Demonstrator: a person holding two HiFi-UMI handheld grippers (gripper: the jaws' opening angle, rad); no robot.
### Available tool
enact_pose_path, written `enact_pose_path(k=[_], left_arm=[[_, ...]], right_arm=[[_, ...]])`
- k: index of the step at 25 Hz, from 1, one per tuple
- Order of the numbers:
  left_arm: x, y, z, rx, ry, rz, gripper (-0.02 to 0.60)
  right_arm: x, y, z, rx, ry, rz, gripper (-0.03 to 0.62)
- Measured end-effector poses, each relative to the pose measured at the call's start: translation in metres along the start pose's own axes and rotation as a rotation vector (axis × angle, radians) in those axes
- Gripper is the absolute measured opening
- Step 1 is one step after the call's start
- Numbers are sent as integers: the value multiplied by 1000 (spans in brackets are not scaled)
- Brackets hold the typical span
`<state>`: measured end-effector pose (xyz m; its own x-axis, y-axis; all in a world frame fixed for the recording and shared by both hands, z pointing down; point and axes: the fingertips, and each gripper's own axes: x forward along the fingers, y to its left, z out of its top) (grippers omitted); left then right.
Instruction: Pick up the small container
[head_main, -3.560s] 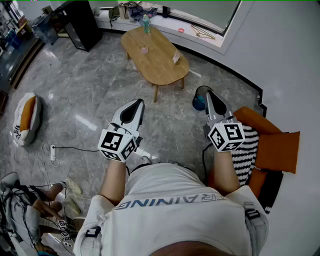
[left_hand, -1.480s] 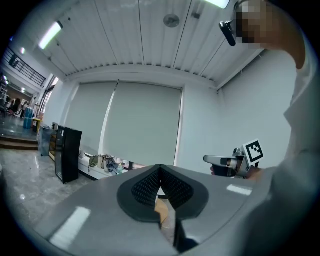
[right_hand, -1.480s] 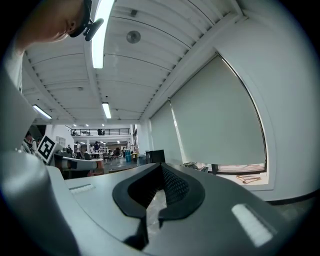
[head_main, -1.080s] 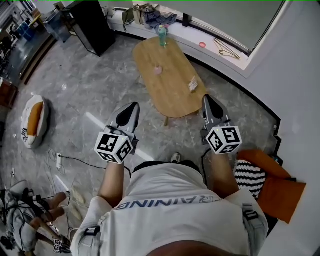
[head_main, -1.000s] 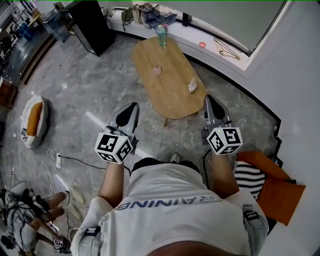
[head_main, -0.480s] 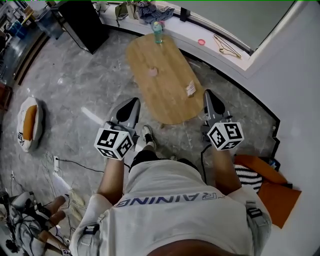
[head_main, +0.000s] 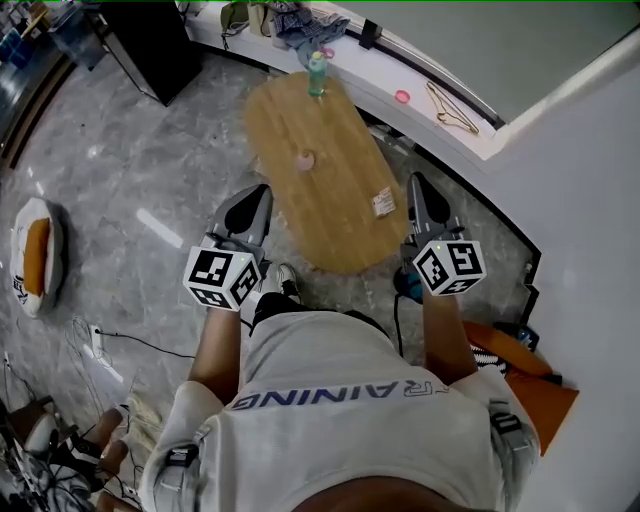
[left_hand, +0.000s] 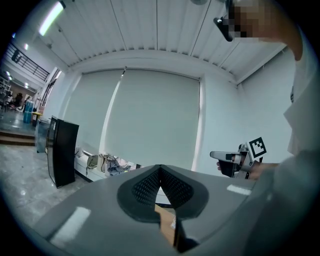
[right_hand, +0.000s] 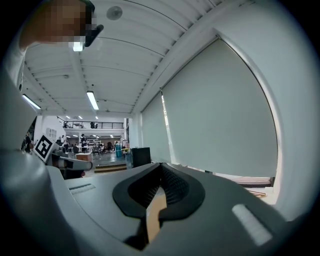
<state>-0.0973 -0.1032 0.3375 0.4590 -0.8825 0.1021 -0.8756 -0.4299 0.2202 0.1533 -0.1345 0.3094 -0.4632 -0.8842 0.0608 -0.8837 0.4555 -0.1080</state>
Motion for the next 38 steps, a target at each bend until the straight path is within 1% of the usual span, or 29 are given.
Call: enact_pose_path(k=[5, 8, 11, 14, 19, 27, 30, 34, 38], left_arm=[[26, 47, 11, -5, 5, -19, 0], [43, 70, 11, -13, 16, -24, 0], [61, 87, 8, -6, 32, -12, 0], [74, 96, 6, -10, 42, 12, 0], [101, 86, 2, 5, 57, 60, 0], [144, 33, 1, 37, 63, 162, 0], [157, 22, -6, 34, 73, 209, 0], [165, 29, -10, 22, 87, 238, 0], [171, 52, -14, 9, 96, 237, 0]], right_arm=[[58, 17, -8, 2, 40, -3, 17], [86, 24, -15, -20, 71, 3, 17], [108, 20, -29, -33, 114, 2, 16], [125, 5, -40, -37, 149, -9, 17], [140, -37, -50, -34, 183, -13, 17], [150, -114, -50, 13, 200, 68, 17], [153, -139, -53, 23, 209, 85, 17], [165, -139, -57, 17, 222, 123, 17], [182, -130, -64, 15, 239, 134, 17]])
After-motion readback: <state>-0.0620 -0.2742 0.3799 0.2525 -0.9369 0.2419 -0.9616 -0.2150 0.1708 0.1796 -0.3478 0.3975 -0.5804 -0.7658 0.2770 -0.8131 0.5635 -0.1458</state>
